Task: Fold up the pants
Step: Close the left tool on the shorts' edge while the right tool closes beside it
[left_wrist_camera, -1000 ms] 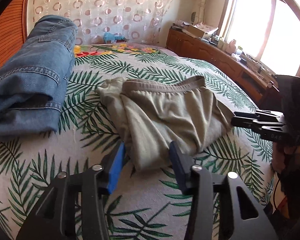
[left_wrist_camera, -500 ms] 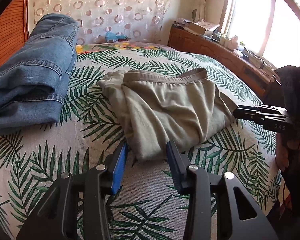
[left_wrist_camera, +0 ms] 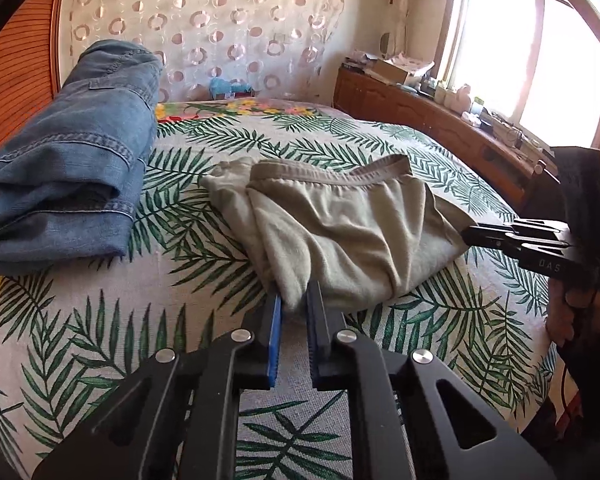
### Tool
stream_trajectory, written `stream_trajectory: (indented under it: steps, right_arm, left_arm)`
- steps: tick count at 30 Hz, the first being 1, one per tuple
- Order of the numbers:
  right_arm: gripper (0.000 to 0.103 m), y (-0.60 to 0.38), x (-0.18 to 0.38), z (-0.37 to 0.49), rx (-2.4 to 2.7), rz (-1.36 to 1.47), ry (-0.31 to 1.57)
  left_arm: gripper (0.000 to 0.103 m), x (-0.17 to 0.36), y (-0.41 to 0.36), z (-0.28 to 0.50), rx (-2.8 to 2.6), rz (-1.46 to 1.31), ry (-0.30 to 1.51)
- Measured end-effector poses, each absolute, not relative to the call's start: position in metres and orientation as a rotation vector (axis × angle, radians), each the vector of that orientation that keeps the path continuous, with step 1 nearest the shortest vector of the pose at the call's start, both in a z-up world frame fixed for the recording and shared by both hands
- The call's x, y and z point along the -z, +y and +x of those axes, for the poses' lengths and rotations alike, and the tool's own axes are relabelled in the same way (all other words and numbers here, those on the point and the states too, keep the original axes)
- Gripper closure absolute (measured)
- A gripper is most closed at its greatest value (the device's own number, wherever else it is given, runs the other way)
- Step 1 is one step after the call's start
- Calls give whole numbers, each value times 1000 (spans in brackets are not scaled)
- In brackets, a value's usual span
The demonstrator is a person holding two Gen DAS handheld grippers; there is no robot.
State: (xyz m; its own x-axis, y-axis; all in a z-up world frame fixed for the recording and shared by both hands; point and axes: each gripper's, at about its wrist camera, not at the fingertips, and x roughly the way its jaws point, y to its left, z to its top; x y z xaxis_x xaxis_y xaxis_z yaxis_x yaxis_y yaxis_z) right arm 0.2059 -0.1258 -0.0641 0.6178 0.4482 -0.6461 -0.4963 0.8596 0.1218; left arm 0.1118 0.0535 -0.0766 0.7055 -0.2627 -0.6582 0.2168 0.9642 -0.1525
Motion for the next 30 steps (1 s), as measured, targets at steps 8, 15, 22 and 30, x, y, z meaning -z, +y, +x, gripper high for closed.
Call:
stream_trajectory:
  steps: [8, 15, 22, 30]
  right_arm:
    - [94, -142, 60, 186, -516, -63, 672]
    - [94, -152, 50, 162, -523, -61, 656]
    - [94, -165, 48, 144, -515, -67, 669]
    - [94, -176, 46, 126, -527, -66, 684]
  left_arm:
    - [92, 71, 55, 101, 285, -75, 722]
    - [92, 58, 41, 80, 317, -65, 715]
    - [92, 50, 23, 63, 352, -23, 707]
    - [92, 53, 19, 51, 366, -20, 726]
